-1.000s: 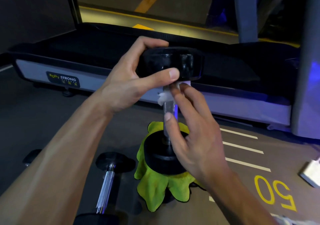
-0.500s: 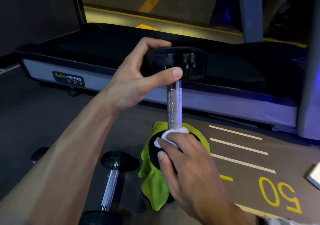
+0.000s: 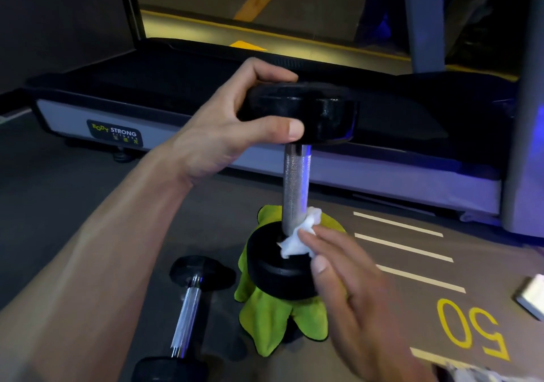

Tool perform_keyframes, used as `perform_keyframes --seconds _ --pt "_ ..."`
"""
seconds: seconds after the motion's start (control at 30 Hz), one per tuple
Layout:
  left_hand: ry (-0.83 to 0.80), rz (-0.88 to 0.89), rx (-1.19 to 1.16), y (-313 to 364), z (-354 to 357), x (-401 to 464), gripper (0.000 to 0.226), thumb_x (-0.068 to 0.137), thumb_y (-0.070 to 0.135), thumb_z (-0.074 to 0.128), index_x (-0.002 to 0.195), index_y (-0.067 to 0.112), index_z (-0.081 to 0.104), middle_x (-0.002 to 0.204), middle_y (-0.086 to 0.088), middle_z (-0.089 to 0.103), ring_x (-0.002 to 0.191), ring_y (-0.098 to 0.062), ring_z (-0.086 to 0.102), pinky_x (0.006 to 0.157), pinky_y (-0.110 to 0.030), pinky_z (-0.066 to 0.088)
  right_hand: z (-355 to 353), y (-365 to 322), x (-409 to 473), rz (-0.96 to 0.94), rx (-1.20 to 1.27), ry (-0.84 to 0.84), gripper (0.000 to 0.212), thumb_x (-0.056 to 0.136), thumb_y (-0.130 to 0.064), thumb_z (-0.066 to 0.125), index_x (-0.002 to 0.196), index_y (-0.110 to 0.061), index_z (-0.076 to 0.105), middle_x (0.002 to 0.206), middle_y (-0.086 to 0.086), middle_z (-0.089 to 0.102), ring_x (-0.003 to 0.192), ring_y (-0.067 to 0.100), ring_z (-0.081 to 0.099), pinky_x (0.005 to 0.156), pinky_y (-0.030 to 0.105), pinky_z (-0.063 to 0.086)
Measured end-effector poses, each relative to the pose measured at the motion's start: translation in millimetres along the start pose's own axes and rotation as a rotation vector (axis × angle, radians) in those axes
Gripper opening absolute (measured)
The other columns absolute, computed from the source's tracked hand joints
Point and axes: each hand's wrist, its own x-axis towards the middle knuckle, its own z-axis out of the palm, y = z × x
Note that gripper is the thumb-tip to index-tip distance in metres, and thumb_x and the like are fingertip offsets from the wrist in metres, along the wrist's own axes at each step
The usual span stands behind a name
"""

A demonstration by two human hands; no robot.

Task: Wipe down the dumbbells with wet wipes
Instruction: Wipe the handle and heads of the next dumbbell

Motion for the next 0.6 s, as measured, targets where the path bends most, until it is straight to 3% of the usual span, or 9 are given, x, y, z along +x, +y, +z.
perform_keyframes --seconds 0.13,0.23,0.37,0.5,0.6 --pt "0.007 -0.009 -0.027 -4 1 1 0.055 0.068 0.041 0.080 0.119 0.034 0.062 0.141 -0.012 0.060 0.131 -0.029 0.059 0.112 -0.050 0.049 15 -9 -12 -0.101 -0.188 -0.059 0.054 0.105 -0.037 0.040 0.154 -0.015 0.043 0.165 -0.005 0.032 0.153 0.008 0.026 0.122 0.030 0.024" --pt "-0.002 -0.008 -0.018 -3 2 2 0.053 0.068 0.041 0.081 0.118 0.036 0.062 0.140 -0.010 0.061 0.130 -0.027 0.059 0.112 -0.049 0.048 16 -34 18 -0.153 -0.208 -0.077 0.058 0.107 -0.037 0.037 0.158 -0.010 0.033 0.170 -0.001 0.018 0.157 0.010 0.014 0.126 0.029 0.016" --pt "-0.009 -0.011 0.027 0 5 6 0.056 0.068 0.045 0.079 0.120 0.034 0.060 0.138 -0.005 0.062 0.127 -0.020 0.061 0.106 -0.036 0.052 26 -57 56 -0.147 -0.393 -0.084 0.063 0.107 -0.047 0.024 0.163 -0.019 0.016 0.171 -0.005 0.006 0.157 0.005 -0.003 0.128 0.033 0.006" --pt "0.004 -0.006 0.023 -1 9 8 0.058 0.067 0.045 0.080 0.119 0.031 0.060 0.131 -0.002 0.064 0.114 -0.007 0.064 0.097 -0.031 0.055 27 -37 22 -0.115 -0.391 -0.071 0.063 0.106 -0.040 0.039 0.159 -0.008 0.030 0.169 0.005 0.019 0.158 0.015 0.011 0.126 0.039 0.021" --pt "0.036 -0.010 0.010 -4 9 8 0.057 0.067 0.044 0.080 0.119 0.031 0.061 0.121 0.002 0.066 0.110 -0.008 0.064 0.099 -0.035 0.056 24 -31 1 -0.121 -0.357 -0.084 0.065 0.102 -0.041 0.042 0.156 -0.005 0.036 0.166 0.009 0.028 0.155 0.019 0.024 0.120 0.041 0.031"
